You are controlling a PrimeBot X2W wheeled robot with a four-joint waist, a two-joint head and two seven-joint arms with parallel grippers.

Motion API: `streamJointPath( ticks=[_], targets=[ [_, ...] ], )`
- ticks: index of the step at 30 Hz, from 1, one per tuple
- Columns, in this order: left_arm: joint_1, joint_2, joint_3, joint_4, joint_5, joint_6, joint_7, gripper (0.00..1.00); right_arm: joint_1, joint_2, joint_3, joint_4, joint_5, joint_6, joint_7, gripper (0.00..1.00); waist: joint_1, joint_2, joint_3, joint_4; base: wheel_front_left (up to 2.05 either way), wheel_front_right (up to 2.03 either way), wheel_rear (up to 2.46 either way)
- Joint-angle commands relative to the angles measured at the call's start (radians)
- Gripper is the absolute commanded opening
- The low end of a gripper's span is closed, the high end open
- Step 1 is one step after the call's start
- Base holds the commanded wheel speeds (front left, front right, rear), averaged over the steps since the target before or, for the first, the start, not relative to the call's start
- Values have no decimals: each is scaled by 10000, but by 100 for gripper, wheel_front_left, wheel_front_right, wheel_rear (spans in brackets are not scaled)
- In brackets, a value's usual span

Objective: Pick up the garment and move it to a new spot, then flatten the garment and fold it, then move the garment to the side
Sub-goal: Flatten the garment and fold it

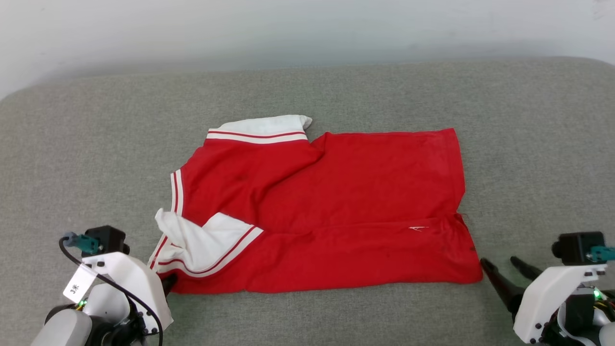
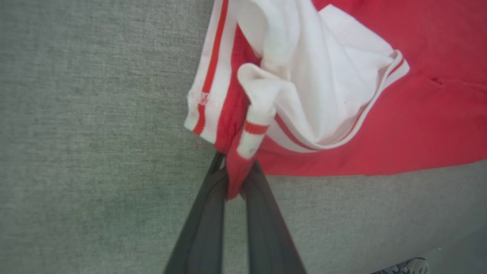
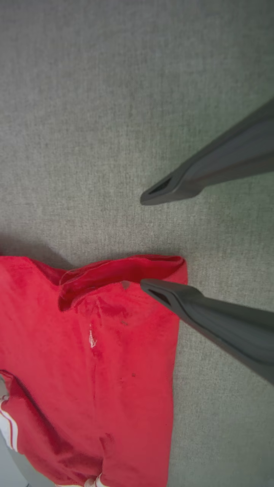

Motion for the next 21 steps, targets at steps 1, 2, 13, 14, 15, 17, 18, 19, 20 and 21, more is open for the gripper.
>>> streamJointPath(
  ticks=[1, 2, 13, 14, 15, 17, 18, 19, 20, 21],
  targets=[
    [39, 70, -21, -257, 133, 72, -63, 0, -157, -155, 142, -26, 165, -8, 604, 100, -1, 0, 39, 94, 0, 0, 0],
    [34, 106, -35, -419, 189, 92, -82, 0, -251, -201, 203, -53, 290, -8, 992, 100, -1, 0, 97, 139, 0, 0, 0],
    [-182, 103, -211, -1570, 618, 358, -244, 0, -1197, -215, 1245, 766, 659, -8, 2573, 100, -1, 0, 752, 423, 0, 0, 0],
    [-182, 80, -227, -1583, 630, 355, -278, 0, -1183, -171, 1378, 934, 736, -6, 2701, 100, -1, 0, 769, 435, 0, 0, 0],
    [-162, 54, -231, -1578, 602, 340, -294, 0, -1168, -156, 1497, 1103, 796, -6, 2797, 100, -1, 0, 772, 444, 0, 0, 0],
    [-100, 18, -254, -1553, 601, 320, -373, 0, -1164, -96, 1638, 1321, 941, -4, 2805, 20, -1, 0, 745, 452, 0, 0, 0],
    [-57, -2, -262, -1531, 608, 312, -408, 0, -1169, -96, 1700, 1404, 981, -4, 2775, 0, -1, 0, 700, 451, 0, 0, 0],
    [-11, -15, -266, -1513, 623, 296, -477, 0, -1171, -124, 1731, 1469, 1040, -4, 2749, 0, -1, 0, 640, 446, 0, 0, 0],
    [25, -17, -269, -1519, 665, 271, -559, 0, -1198, -172, 1707, 1487, 1102, -4, 2684, 0, -1, 0, 572, 438, 0, 0, 0],
    [81, -36, -256, -1502, 681, 265, -650, 0, -1228, -215, 1668, 1490, 1157, -6, 2614, 0, -1, 0, 485, 424, 0, 0, 0]
  ],
)
